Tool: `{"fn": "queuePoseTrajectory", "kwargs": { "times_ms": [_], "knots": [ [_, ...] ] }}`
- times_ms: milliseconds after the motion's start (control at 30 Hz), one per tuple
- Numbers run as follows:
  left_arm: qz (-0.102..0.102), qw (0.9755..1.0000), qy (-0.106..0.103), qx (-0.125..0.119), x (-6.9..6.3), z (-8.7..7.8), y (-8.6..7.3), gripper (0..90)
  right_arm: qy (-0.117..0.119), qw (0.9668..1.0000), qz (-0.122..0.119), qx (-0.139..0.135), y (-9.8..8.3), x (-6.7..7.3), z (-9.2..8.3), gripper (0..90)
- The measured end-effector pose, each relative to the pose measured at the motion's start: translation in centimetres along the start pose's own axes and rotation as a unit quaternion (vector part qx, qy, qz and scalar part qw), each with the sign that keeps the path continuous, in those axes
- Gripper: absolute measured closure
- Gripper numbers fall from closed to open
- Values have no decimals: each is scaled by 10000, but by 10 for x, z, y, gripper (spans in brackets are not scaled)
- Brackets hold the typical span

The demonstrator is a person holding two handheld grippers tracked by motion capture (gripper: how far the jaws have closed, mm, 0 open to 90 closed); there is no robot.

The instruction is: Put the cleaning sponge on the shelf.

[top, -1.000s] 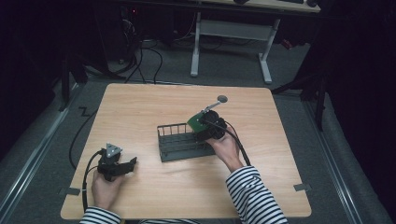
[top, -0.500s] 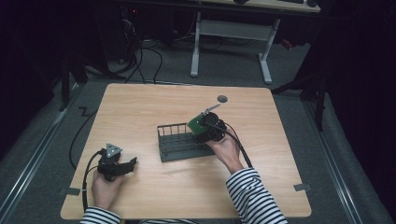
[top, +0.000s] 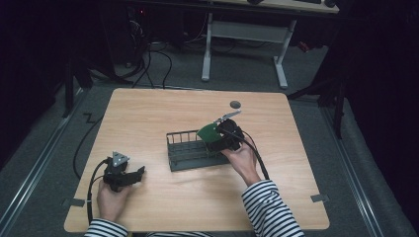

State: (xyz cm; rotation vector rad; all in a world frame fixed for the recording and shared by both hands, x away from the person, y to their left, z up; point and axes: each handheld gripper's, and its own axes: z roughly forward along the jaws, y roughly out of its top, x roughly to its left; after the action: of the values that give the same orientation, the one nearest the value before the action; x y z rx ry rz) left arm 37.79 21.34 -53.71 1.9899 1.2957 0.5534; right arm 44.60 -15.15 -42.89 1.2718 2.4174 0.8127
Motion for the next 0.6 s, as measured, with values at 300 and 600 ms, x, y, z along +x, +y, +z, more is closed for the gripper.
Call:
{"fn": "queuePoseTrajectory", "kwargs": {
  "times_ms": [300, 600],
  "knots": [
    [0, 10000, -1, -2, 0, 0, 0, 264, 31, 9995, 22, -304, -5, -9, -22, 169],
    [0, 10000, -2, -3, 0, 0, 0, 264, -44, 9988, 55, -486, -14, -22, -40, 162]
  ]
}}
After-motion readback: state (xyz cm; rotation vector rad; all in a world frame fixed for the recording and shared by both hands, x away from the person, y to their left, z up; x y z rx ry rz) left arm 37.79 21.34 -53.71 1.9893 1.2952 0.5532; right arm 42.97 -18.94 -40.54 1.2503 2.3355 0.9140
